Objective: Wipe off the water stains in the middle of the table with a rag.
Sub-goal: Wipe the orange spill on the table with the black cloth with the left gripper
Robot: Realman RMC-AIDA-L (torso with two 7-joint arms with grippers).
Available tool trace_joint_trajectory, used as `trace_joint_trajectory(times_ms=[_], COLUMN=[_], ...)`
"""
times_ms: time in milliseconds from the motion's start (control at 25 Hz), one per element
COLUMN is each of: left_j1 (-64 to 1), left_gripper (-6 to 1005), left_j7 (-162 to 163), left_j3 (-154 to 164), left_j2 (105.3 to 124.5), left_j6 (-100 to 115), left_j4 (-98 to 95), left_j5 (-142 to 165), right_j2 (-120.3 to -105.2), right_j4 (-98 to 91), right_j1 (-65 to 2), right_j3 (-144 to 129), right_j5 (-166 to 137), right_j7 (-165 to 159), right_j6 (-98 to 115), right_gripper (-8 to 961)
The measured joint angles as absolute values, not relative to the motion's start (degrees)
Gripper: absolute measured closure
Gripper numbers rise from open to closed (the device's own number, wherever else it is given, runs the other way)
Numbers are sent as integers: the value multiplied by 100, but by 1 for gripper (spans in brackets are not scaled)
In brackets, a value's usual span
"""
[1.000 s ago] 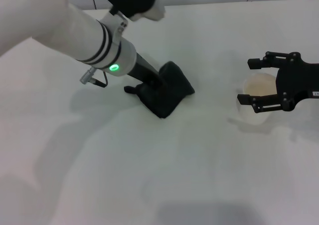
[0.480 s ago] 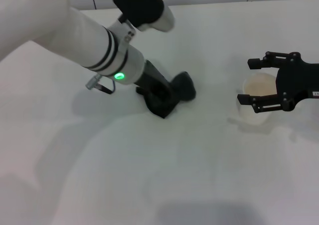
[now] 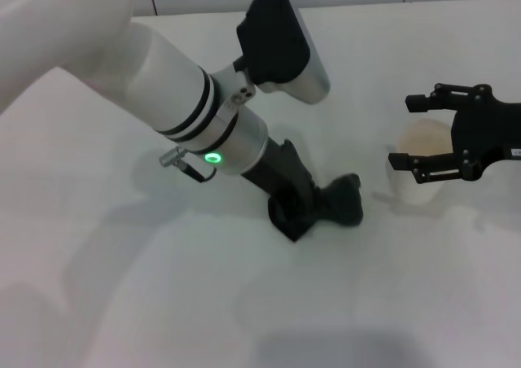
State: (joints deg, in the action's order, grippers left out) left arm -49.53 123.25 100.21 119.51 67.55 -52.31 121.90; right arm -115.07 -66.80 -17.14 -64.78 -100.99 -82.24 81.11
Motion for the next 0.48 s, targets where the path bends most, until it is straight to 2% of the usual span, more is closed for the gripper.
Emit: trace_joint_trajectory(times_ms=[280, 480], left_j1=[-4949, -4937], left_gripper=[885, 879], left_j7=[11785, 12091], left_j3=[10026, 9911], left_j2=[11953, 11949], left_j6=[7526, 7296], left_j4=[-5346, -5234], left_j5=[11922, 12239], right_j2=[-11504, -11504], right_j4=[-6680, -6679], right_j1=[-1714, -1713], right_j3=[-6477, -6477], right_j5=[-10099, -10099], right_j7=[-8226, -8233], right_j6=[8087, 8085], right_gripper=[94, 94])
